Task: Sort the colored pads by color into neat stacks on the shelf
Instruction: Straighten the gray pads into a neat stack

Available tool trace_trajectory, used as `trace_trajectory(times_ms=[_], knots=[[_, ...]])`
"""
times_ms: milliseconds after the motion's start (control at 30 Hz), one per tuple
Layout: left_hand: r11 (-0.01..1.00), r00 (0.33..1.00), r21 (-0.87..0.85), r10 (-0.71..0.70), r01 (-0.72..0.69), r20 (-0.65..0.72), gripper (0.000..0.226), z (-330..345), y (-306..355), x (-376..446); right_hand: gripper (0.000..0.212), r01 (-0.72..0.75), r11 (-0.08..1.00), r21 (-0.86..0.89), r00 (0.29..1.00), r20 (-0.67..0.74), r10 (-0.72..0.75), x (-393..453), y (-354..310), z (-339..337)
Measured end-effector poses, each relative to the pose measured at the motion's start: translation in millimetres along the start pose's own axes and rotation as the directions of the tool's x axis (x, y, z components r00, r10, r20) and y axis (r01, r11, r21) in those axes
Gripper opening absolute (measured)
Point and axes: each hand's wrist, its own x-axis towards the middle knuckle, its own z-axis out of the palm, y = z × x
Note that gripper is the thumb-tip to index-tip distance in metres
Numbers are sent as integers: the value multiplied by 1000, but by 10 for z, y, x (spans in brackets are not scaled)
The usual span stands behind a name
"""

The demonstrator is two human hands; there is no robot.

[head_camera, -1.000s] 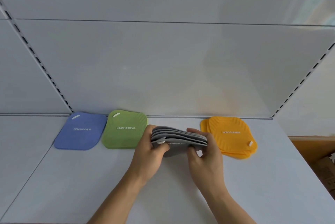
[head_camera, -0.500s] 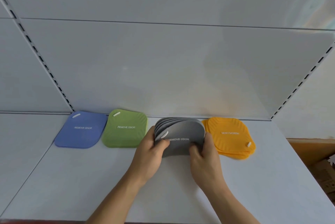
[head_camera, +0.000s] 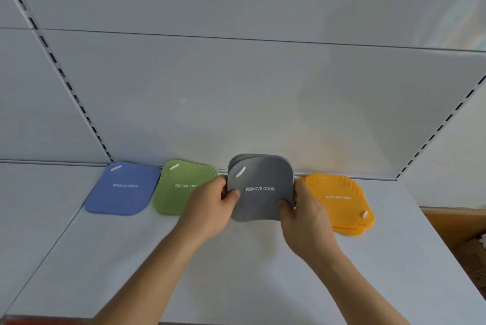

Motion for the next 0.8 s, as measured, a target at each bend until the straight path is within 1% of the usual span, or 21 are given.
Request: trace_trajectory(times_ms=[33,67,167,233,300,367,433,500,600,667,733,767,800], knots=[[1000,1000,15,-14,14,-7,27,-44,19,73,14,-10,999,-31,1000,3,10,74,-13,2],[999,999,33,-33,33,-13,29,-68,29,141,16,-27,998,-60,999,15,28,142,-24,10],[990,998,133,-43,49,-49,22,-26,23,273,27,-49,991,-121,995,80,59,276,-32,74],[976,996,215,-13,31,-85,29,38,-6,298,34,-27,986,-164,994,104,45,306,-20,136],[954,993,300,44,-8,-113,33,100,-33,302,41,-19,980,-199,995,89,37,315,4,180],[919,985,391,108,-48,-132,34,140,-47,310,41,-22,972,-233,997,65,38,329,48,208],[877,976,474,167,-83,-138,33,177,-69,325,36,-29,959,-280,998,52,45,336,65,218],[829,959,545,240,-122,-151,32,207,-86,316,33,5,945,-327,999,42,10,331,76,221],[724,940,669,323,-169,-112,42,246,-140,273,26,73,904,-421,997,59,-53,293,81,239],[681,924,712,361,-168,-127,44,267,-189,245,22,86,850,-520,995,82,-50,262,109,261],[661,904,725,407,-191,-133,37,240,-226,212,24,93,810,-580,995,76,-60,242,157,261],[651,896,727,429,-216,-118,38,215,-246,187,26,114,802,-587,993,62,-95,234,189,244],[641,893,728,441,-244,-88,45,179,-263,161,29,149,795,-588,988,57,-143,229,213,215]])
